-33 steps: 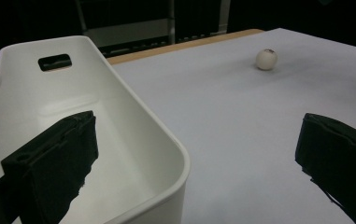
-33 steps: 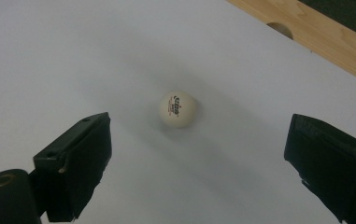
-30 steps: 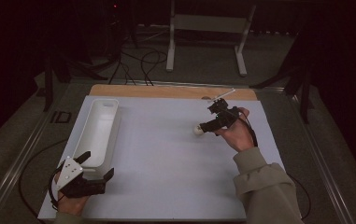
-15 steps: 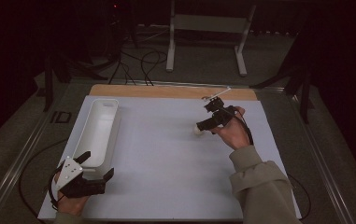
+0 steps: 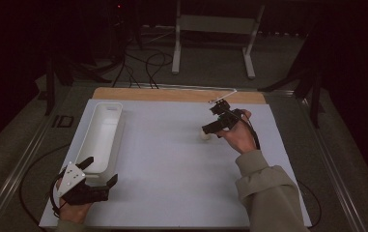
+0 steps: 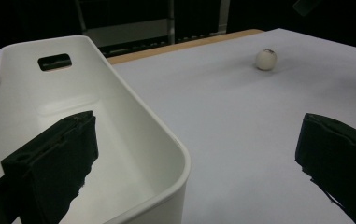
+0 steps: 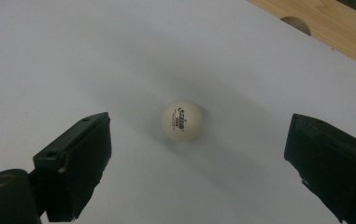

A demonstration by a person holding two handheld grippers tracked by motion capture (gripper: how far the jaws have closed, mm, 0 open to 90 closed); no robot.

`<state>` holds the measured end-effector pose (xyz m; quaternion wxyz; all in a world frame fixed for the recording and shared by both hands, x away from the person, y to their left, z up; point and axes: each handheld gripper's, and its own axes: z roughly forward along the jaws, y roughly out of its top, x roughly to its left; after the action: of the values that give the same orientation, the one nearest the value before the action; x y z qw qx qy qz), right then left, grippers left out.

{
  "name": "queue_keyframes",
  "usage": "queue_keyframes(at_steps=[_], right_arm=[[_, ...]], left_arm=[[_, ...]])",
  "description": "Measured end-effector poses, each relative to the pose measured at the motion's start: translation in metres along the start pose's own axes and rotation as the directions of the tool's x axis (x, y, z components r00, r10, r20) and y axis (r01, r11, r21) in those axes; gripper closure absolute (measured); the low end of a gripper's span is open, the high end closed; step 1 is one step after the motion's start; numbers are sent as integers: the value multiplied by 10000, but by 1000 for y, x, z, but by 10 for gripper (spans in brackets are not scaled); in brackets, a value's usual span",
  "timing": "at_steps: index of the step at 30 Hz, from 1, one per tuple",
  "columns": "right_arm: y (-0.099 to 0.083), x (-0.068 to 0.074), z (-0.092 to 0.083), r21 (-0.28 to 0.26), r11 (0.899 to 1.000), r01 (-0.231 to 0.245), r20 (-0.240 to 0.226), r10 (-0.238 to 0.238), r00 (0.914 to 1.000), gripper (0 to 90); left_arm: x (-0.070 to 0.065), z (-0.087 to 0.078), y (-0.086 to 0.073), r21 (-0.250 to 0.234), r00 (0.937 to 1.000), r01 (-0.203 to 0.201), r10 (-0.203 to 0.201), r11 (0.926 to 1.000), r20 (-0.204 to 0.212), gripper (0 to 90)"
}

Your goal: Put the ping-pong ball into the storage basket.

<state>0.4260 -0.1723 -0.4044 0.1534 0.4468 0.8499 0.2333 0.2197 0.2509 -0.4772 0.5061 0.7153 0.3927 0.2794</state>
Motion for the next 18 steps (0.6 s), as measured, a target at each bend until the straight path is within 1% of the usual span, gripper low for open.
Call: queue_keyframes(at_steps=[7,16,18], right_arm=[[1,0,5,60,9999,-132,-75,133,9999,72],[2,0,12,74,9999,-106,-160,107,9998,72],[3,0,14,67,9999,-159,-158,160,9997,72]], left_arm=[[0,0,0,-19,10000,-1,1,10000,2,0],[0,0,0,-14,10000,7,-7,10000,8,0],[0,0,0,-9,10000,6,-6,10000,12,0]])
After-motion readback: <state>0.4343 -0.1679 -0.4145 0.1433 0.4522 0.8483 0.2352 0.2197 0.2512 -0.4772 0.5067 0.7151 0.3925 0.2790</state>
